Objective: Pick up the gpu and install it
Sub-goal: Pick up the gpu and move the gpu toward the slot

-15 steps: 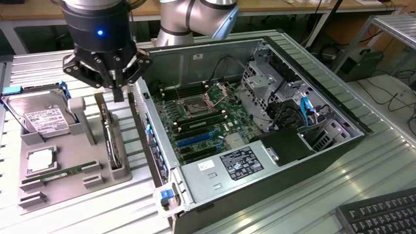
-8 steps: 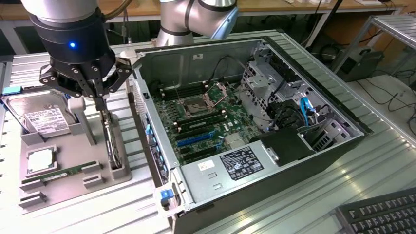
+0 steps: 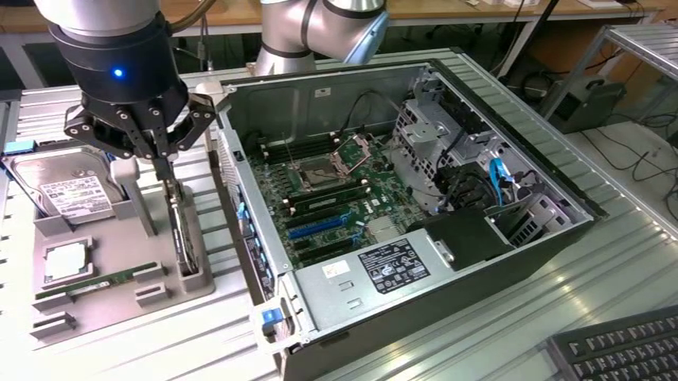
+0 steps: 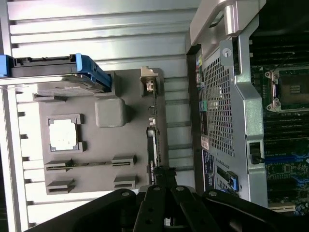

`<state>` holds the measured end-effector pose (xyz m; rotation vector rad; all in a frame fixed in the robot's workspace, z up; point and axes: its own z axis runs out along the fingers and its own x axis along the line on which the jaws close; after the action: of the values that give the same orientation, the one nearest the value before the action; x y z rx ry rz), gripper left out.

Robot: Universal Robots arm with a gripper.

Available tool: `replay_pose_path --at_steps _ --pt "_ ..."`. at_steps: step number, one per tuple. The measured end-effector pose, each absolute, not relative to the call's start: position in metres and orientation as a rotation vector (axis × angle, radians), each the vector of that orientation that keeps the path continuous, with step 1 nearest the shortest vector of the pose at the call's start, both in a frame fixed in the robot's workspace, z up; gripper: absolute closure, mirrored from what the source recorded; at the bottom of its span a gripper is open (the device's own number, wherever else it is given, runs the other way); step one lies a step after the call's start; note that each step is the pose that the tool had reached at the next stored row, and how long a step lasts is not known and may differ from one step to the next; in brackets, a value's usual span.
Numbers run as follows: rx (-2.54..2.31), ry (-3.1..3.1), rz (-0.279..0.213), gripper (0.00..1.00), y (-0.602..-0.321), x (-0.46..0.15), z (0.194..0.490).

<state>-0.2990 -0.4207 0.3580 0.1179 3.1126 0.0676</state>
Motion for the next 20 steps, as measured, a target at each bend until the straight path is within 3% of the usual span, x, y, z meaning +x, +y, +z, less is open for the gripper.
replay_pose_path --at_steps 4,5,8,20 --pt "0.118 3.113 0.068 0.89 -0.421 -0.299 0.358" --pt "0.118 3.113 0.068 0.76 -0.421 -0.299 0.358" --pt "0.118 3.112 0.067 0.64 -0.421 -0.299 0.356" --pt "0.118 3.106 0.068 0.64 -0.422 -0.307 0.329"
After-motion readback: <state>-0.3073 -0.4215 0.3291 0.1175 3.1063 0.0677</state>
